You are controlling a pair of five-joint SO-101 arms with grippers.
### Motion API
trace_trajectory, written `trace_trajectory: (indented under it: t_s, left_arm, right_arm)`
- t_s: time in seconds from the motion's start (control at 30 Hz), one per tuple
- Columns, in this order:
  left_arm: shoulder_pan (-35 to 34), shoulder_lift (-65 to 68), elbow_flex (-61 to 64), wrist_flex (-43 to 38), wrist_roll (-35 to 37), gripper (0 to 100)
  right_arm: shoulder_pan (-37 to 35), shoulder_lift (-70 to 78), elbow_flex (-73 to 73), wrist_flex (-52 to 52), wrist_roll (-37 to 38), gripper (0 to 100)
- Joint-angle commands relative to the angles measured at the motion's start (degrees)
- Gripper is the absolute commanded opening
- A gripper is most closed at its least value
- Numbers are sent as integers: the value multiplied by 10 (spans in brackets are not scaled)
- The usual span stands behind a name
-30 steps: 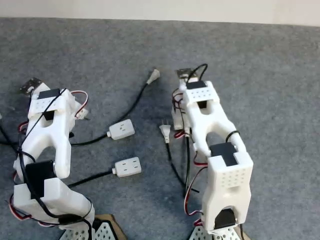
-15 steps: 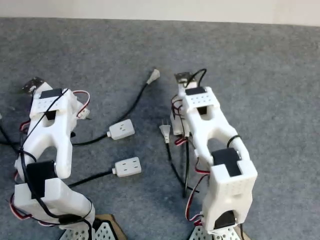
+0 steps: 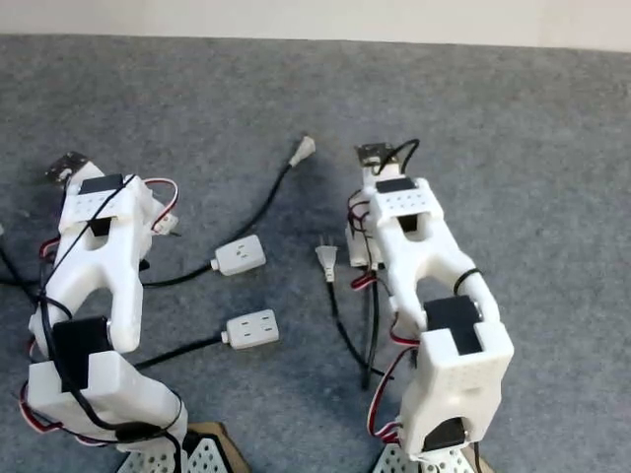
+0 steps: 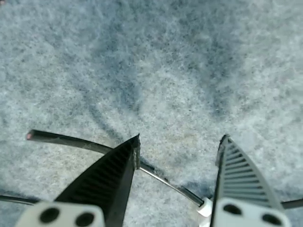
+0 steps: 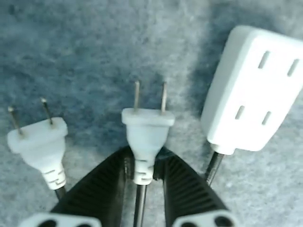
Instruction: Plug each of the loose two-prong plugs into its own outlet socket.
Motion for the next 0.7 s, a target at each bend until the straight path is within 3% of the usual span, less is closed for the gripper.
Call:
trace_trajectory:
  t_s: [0.0, 0.17, 0.3, 0.5, 0.57, 0.67]
  left_arm:
    - [11, -20, 2, -7, 2, 269]
    - [11, -20, 39, -64, 1, 267]
    - [11, -21, 66, -135, 1, 267]
    - [-2, -27, 65, -134, 0, 270]
    - [-10, -29, 50, -112, 0, 270]
    - [-17, -41, -21, 14, -38, 271]
  right_arm:
    - [-6, -10, -36, 20, -3, 4]
    - [-14, -11, -173, 167, 62, 4]
    - [-29, -15, -336, 320, 62, 4]
    - [-87, -127, -439, 388, 66, 5]
    - [-104, -175, -403, 385, 86, 5]
    - [-109, -244, -296, 348, 118, 5]
